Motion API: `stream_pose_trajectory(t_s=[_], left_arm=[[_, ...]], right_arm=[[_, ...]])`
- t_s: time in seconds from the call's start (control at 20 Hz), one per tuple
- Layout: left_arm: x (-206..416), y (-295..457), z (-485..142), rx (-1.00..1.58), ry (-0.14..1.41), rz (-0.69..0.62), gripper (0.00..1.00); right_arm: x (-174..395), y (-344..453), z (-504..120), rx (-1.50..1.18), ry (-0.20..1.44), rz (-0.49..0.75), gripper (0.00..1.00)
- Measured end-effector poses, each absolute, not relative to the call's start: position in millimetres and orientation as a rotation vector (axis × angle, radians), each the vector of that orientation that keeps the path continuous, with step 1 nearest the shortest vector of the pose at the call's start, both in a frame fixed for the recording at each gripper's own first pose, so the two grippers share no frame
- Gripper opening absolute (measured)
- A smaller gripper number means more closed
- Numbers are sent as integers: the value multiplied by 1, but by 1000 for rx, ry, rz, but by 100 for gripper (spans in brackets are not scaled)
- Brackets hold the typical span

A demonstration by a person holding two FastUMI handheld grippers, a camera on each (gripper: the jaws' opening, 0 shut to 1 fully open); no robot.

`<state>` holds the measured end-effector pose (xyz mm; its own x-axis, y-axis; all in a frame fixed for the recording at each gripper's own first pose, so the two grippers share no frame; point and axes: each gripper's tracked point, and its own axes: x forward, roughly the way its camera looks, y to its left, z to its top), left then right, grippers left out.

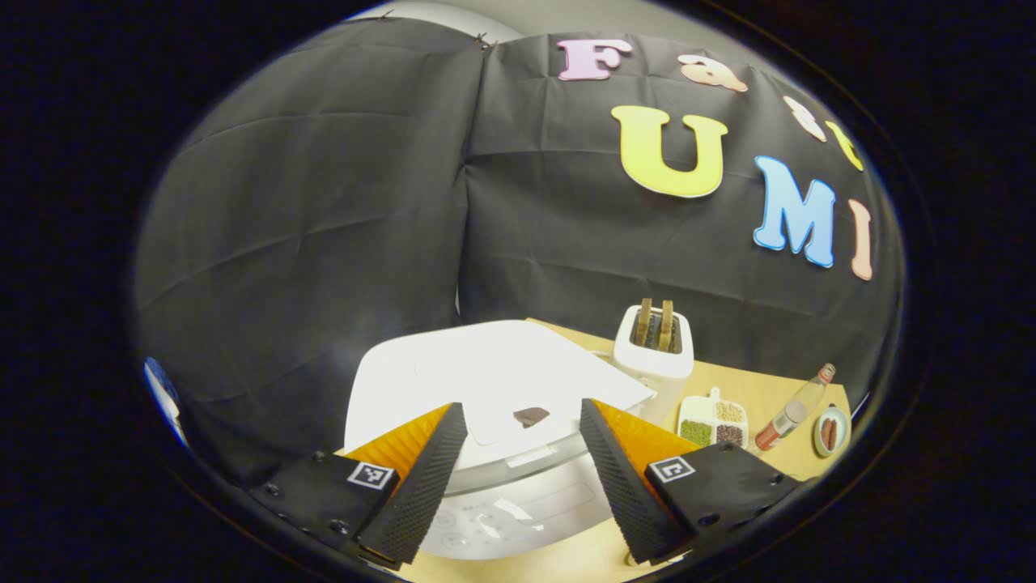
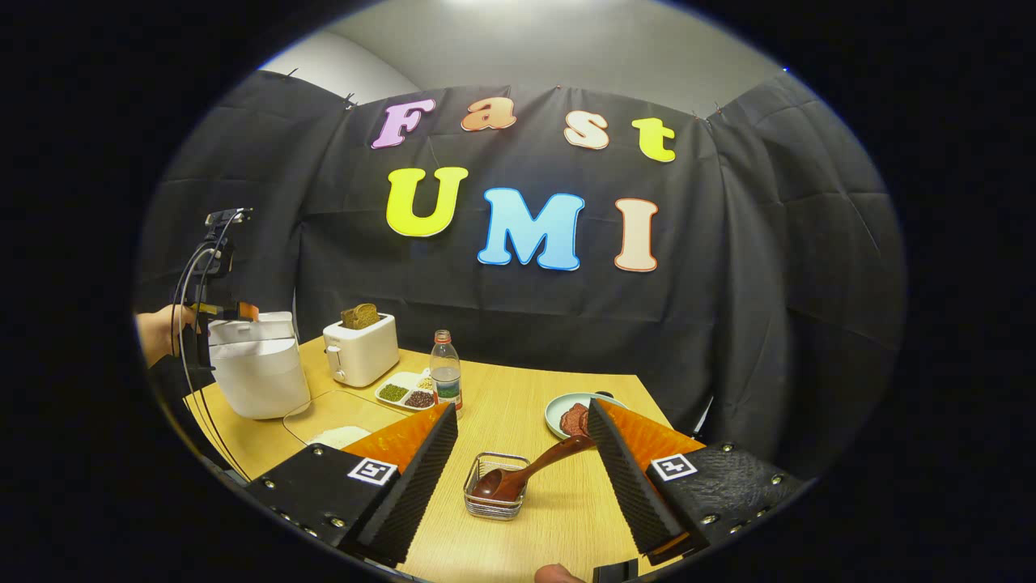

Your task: Close the left gripper, press the button to open the rice cooker; take a wooden spoon from the chopstick holder with the right hand, scoop a spoonful of rice and pour it into the rice cooker, then put the wooden spoon back into the chopstick holder.

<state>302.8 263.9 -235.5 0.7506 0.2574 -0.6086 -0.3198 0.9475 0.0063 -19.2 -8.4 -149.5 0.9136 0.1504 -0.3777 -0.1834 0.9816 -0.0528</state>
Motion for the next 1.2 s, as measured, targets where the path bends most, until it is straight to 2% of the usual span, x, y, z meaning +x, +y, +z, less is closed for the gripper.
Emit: stream_pose_trajectory(t_s=[0.25,0.3,0.55,0.6,0.7,1.0,1.05,1.2], left_arm=[[295,263,-254,-89,702,325,100],[295,263,-254,-79,706,323,96],[290,261,-265,-93,764,332,99],[287,262,-265,-104,774,339,96],[288,262,-265,-148,770,350,99],[294,260,-256,-154,669,311,96],[295,260,-248,-167,641,306,100],[293,247,-203,-137,514,246,98]], right_arm=[[-17,-9,-152,-74,390,167,98],[-17,-8,-153,-69,391,170,98],[-15,-3,-156,-78,391,179,98],[-15,-1,-157,-76,392,182,98],[-15,5,-159,-72,396,191,98],[-7,17,-144,-57,362,214,99],[-6,18,-141,-56,352,218,98],[-2,20,-127,-45,332,220,98]])
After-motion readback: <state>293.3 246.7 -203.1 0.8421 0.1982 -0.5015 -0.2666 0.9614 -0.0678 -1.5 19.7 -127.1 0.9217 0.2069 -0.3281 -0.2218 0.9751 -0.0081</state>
